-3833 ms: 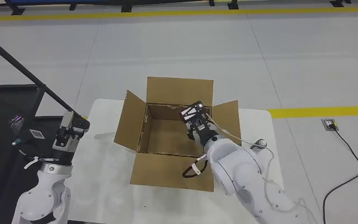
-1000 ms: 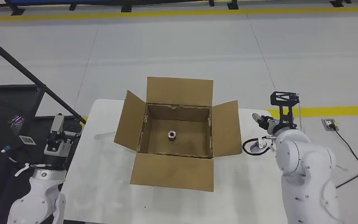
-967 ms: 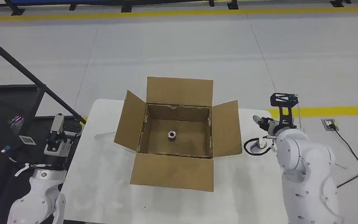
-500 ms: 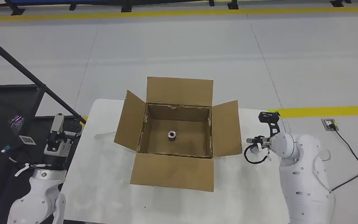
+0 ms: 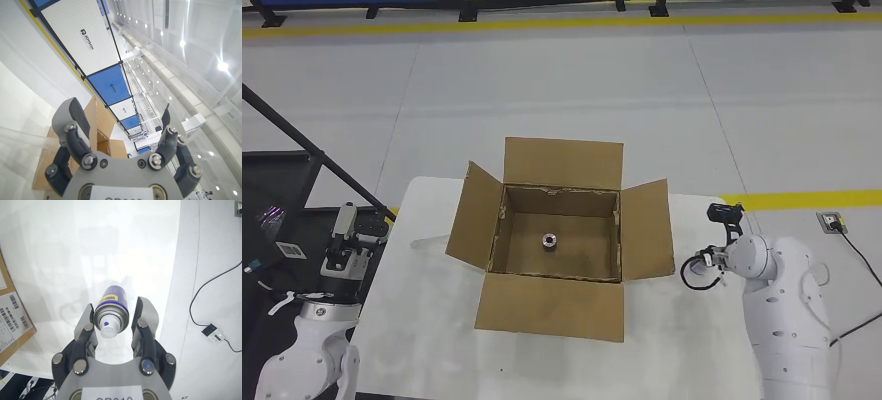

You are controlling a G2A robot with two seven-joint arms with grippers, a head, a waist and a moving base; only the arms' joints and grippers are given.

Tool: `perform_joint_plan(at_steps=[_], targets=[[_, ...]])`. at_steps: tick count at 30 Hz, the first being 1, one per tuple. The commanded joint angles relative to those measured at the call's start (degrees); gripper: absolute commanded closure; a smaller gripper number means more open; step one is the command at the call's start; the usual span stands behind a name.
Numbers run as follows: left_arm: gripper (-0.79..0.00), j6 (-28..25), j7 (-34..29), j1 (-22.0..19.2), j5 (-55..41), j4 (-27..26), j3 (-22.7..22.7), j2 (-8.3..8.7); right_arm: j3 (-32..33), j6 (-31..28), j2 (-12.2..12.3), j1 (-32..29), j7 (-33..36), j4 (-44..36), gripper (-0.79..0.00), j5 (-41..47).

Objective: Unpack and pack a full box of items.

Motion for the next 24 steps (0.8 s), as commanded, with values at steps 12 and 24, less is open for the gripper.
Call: perform_joint_plan(at_steps=[12, 24], targets=[[-0.785, 0.0, 0.0, 0.0, 0.0, 0.0, 0.0, 0.00, -7.6, 10.8, -0.8, -7.7, -8.2, -43.4, 0.000, 1.3], [-0.785, 0.0, 0.0, 0.0, 0.0, 0.0, 0.0, 0.00, -37.4, 6.5, -3.9, 1.3, -9.7, -28.4, 0.000, 0.4]])
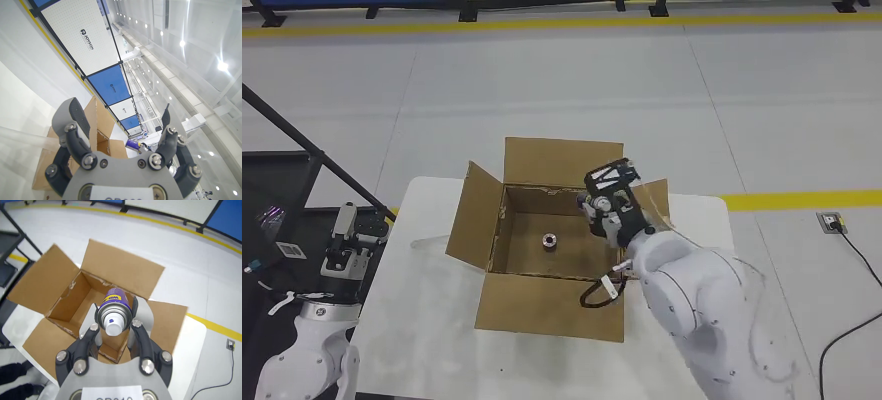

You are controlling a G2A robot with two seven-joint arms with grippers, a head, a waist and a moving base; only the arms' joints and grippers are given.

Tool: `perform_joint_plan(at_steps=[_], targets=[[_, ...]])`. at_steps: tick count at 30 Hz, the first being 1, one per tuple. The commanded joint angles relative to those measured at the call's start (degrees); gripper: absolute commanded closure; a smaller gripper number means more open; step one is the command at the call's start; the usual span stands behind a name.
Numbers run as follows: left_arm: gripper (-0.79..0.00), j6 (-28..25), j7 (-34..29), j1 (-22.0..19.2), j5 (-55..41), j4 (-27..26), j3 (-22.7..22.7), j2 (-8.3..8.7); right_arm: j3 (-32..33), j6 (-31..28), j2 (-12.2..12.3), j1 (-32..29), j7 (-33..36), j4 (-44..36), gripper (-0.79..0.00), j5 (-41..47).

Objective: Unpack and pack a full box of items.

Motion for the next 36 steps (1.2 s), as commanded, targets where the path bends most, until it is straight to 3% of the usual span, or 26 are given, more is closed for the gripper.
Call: perform_joint_plan(at_steps=[1, 6, 12, 15, 19, 22, 26, 27, 28, 32, 36], targets=[[-0.785, 0.0, 0.0, 0.0, 0.0, 0.0, 0.0, 0.00, -5.3, 1.2, -1.0, 2.9, -0.1, 8.9, 0.000, -1.0], [-0.785, 0.0, 0.0, 0.0, 0.0, 0.0, 0.0, 0.00, -11.6, 2.7, -3.7, 10.3, -1.3, 27.2, 0.000, 1.6], [-0.785, 0.0, 0.0, 0.0, 0.0, 0.0, 0.0, 0.00, -15.3, 3.3, -6.8, 16.4, -3.5, 42.4, 0.000, 5.7], [-0.785, 0.0, 0.0, 0.0, 0.0, 0.0, 0.0, 0.00, -16.4, 3.3, -7.9, 18.1, -4.8, 47.6, -0.132, 6.8], [-0.785, 0.0, 0.0, 0.0, 0.0, 0.0, 0.0, 0.00, -17.0, 3.3, -9.3, 19.4, -6.6, 52.6, -0.185, 9.0], [-0.785, 0.0, 0.0, 0.0, 0.0, 0.0, 0.0, 0.00, -17.2, 3.4, -10.0, 20.2, -7.6, 54.8, -0.308, 9.5], [-0.785, 0.2, 0.0, 0.4, 0.2, -0.7, 0.4, -0.03, -16.9, 3.6, -10.4, 20.5, -8.2, 55.4, -0.379, 9.7], [-0.785, 0.4, -0.3, 0.4, 0.3, -0.8, 0.6, -0.03, -16.7, 3.6, -10.5, 20.4, -8.2, 55.2, -0.422, 9.6], [-0.785, 0.5, -0.6, 0.4, 0.6, -0.8, 0.8, -0.01, -16.5, 3.6, -10.5, 20.4, -8.1, 55.1, -0.576, 9.5], [-0.785, 1.1, -1.3, 0.0, 1.7, -0.7, 1.7, 0.02, -15.2, 3.7, -10.3, 19.7, -8.4, 52.9, -0.785, 9.2], [-0.785, 2.7, -2.3, -0.7, 3.1, -0.3, 2.9, 0.09, -12.3, 3.7, -9.3, 18.0, -8.2, 46.6, -0.785, 8.2]])
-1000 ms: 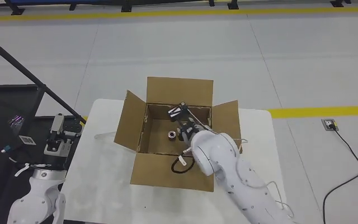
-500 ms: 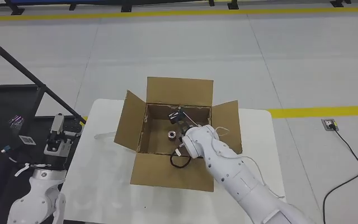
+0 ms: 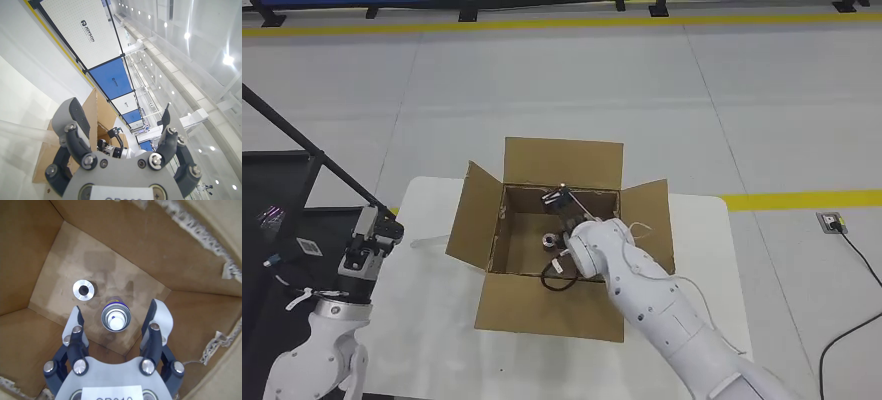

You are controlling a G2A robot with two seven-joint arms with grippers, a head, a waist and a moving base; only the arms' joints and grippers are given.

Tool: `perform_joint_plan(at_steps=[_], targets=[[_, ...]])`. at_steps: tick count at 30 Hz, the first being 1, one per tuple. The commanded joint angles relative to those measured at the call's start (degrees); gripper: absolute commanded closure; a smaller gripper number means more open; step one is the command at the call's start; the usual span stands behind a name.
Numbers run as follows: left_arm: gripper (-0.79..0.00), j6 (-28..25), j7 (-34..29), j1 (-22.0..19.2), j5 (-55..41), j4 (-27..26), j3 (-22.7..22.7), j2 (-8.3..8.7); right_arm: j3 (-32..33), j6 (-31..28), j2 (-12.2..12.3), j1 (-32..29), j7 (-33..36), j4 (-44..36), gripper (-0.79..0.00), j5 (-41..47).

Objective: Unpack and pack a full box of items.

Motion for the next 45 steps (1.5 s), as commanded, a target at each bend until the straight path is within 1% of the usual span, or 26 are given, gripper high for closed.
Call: perform_joint_plan(at_steps=[1, 4, 7, 9, 11, 13, 15, 18, 21, 24, 29, 30, 32, 33, 35, 36, 40, 42, 45], targets=[[-0.785, 1.1, -0.8, -0.5, 1.2, 0.2, 0.9, 0.05, 2.4, -0.1, 0.8, -1.5, 0.1, -5.3, -0.785, -0.2], [-0.785, 1.9, -2.0, -1.3, 3.2, 0.6, 2.4, 0.12, 7.8, -1.0, 2.5, -6.1, 0.6, -16.7, -0.785, 0.0], [-0.785, 2.3, -3.6, -2.1, 4.0, 0.5, 4.3, 0.13, 14.9, -3.8, 4.5, -13.5, 1.4, -31.6, -0.785, 1.0], [-0.785, 2.3, -4.5, -2.6, 5.5, 0.4, 5.5, 0.17, 19.4, -7.3, 5.5, -19.0, 1.8, -41.0, -0.785, 4.5], [-0.785, 2.3, -5.1, -3.1, 6.1, 0.6, 6.8, 0.14, 23.7, -11.0, 6.3, -24.0, 1.0, -48.3, -0.785, 8.2], [-0.785, 2.4, -5.7, -3.6, 6.3, 0.8, 8.0, 0.11, 27.1, -14.2, 6.9, -28.1, -0.2, -53.4, -0.785, 12.0], [-0.785, 2.6, -6.1, -4.2, 7.0, 1.1, 9.2, 0.08, 30.1, -16.7, 7.3, -31.2, -1.5, -56.8, -0.785, 15.8], [-0.785, 2.8, -6.4, -5.1, 8.2, 1.4, 10.9, 0.02, 34.6, -17.6, 7.9, -34.3, -3.6, -59.3, -0.785, 18.4], [-0.785, 3.2, -6.3, -5.9, 8.5, 1.5, 12.3, -0.08, 38.9, -16.6, 8.4, -36.1, -5.0, -59.7, -0.785, 20.2], [-0.785, 3.5, -7.0, -6.7, 9.0, 1.5, 13.8, -0.13, 42.9, -15.6, 8.9, -36.2, -3.0, -57.5, -0.785, 21.9], [-0.785, 4.6, -8.5, -8.5, 10.7, 2.6, 17.0, -0.27, 47.4, -13.8, 10.0, -33.0, 2.3, -49.5, -0.785, 21.6], [-0.785, 4.9, -8.7, -9.1, 10.9, 3.3, 17.7, -0.32, 48.5, -12.8, 10.2, -32.1, 1.9, -47.7, -0.785, 21.3], [-0.785, 5.7, -8.9, -10.6, 10.9, 4.9, 19.1, -0.48, 49.2, -10.3, 10.6, -30.8, 1.4, -44.2, -0.785, 17.9], [-0.785, 6.0, -9.1, -11.3, 11.1, 5.7, 19.8, -0.55, 49.0, -10.8, 10.6, -30.0, 2.0, -42.5, -0.785, 20.0], [-0.785, 6.4, -9.1, -12.6, 12.0, 7.1, 21.2, -0.68, 49.7, -12.0, 11.0, -28.4, 3.1, -38.6, -0.785, 20.8], [-0.785, 6.6, -9.3, -13.0, 12.0, 7.7, 21.9, -0.75, 49.4, -13.7, 11.1, -27.6, 4.2, -36.8, -0.785, 22.7], [-0.785, 7.3, -8.8, -14.5, 13.1, 10.0, 23.8, -1.00, 49.7, -22.5, 11.7, -25.2, 8.3, -31.3, -0.785, 33.0], [-0.785, 7.4, -8.3, -15.0, 13.6, 10.7, 24.6, -1.12, 50.1, -27.0, 12.0, -24.9, 9.3, -29.8, -0.785, 38.1], [-0.785, 7.6, -7.8, -15.4, 14.0, 11.5, 25.4, -1.26, 50.3, -31.7, 12.5, -24.1, 12.9, -28.5, -0.785, 45.8]])
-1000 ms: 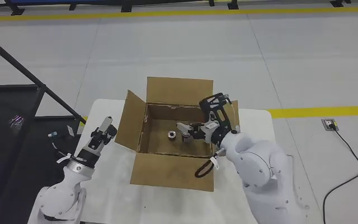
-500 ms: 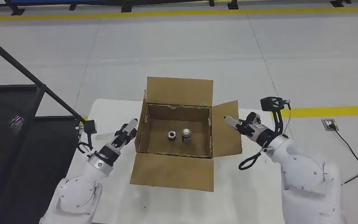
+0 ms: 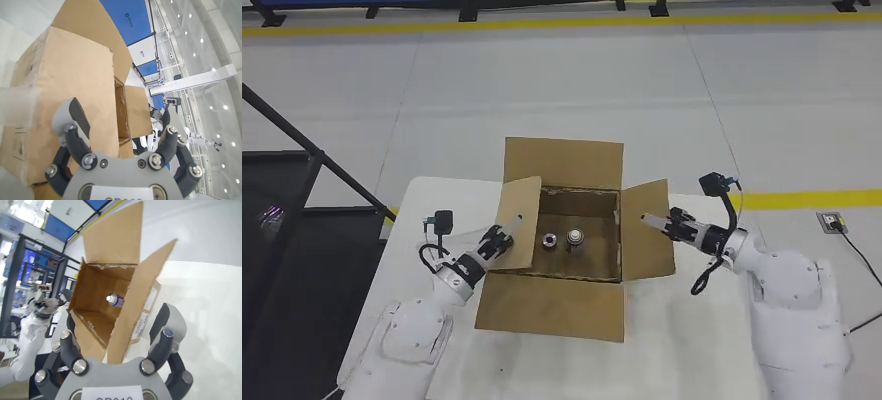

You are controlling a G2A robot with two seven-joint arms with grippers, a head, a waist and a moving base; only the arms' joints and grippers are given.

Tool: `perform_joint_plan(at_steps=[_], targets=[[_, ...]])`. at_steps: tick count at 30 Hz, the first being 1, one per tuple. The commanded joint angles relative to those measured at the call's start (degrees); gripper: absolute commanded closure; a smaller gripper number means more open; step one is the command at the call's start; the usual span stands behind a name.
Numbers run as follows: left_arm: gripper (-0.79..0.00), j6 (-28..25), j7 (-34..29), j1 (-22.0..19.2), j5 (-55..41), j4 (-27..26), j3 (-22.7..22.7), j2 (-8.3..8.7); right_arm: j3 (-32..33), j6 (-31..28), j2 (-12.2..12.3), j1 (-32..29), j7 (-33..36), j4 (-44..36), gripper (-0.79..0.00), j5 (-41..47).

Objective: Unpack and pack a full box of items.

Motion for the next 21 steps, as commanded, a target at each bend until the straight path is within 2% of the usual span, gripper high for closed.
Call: perform_joint_plan(at_steps=[1, 5, 8, 15, 21], targets=[[-0.785, 0.1, 0.3, -0.2, 0.2, 0.4, 0.5, -0.08, -0.2, -3.2, 0.3, 0.5, 3.1, 0.8, -0.785, 6.3], [-0.785, 1.0, 1.6, -0.7, 0.2, 1.1, 1.1, -0.29, -1.8, -7.0, 0.9, 1.8, 9.0, 2.4, -0.785, 15.3], [-0.785, 2.0, 3.0, -1.2, -0.2, 1.8, 1.7, -0.54, -4.0, -8.2, 1.3, 2.8, 10.9, 3.9, -0.785, 19.9], [-0.785, 2.7, 3.5, -2.4, 0.1, 3.7, 3.0, -0.87, -12.6, -9.8, 1.9, 5.5, 9.3, 7.9, -0.785, 21.2], [-0.785, 2.8, 3.5, -2.9, 0.3, 4.4, 3.6, -1.06, -19.0, -10.7, 1.8, 8.4, 6.6, 12.8, -0.785, 17.7]])
